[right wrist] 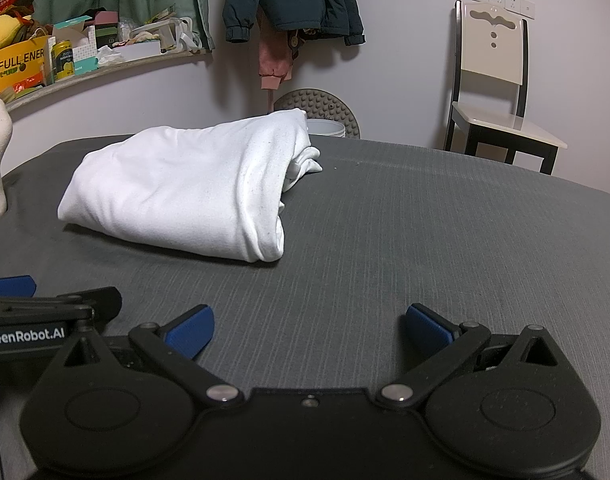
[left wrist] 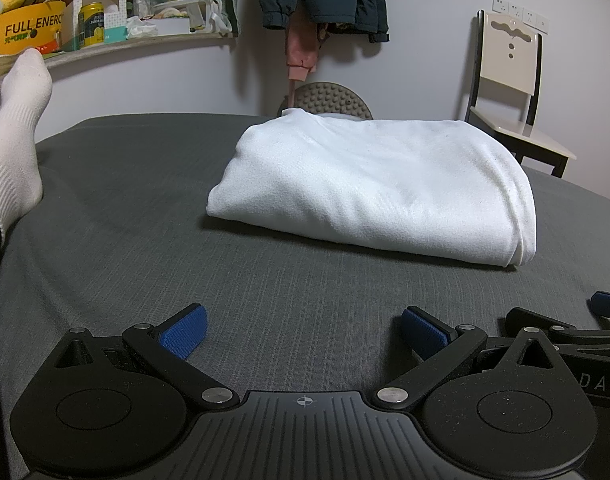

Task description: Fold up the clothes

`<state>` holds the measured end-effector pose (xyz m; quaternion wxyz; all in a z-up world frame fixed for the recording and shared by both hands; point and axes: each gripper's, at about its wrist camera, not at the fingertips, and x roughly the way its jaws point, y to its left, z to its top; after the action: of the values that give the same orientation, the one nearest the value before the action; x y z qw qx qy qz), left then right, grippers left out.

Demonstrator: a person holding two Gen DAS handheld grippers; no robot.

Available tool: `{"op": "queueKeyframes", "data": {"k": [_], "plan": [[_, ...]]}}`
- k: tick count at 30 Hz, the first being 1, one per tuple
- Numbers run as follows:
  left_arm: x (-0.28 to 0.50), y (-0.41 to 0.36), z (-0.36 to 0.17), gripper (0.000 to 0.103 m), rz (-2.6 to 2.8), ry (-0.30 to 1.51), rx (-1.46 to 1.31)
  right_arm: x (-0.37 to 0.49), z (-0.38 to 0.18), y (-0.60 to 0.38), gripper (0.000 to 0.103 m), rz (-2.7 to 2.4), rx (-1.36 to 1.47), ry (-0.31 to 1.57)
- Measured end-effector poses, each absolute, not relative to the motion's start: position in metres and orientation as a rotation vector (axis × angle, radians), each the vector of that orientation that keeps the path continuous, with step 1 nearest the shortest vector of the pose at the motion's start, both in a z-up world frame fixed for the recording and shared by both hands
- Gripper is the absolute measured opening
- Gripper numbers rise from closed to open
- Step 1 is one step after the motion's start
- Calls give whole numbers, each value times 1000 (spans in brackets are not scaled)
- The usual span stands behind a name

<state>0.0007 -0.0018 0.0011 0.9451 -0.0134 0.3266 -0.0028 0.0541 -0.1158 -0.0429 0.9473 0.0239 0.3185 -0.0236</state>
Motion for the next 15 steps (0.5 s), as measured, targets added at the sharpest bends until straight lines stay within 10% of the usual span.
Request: {"op": "queueKeyframes", "data": {"k": [15], "plan": [[1, -2, 1, 103, -6, 665, -27, 54, -42, -115, 103, -48, 49, 648]]}}
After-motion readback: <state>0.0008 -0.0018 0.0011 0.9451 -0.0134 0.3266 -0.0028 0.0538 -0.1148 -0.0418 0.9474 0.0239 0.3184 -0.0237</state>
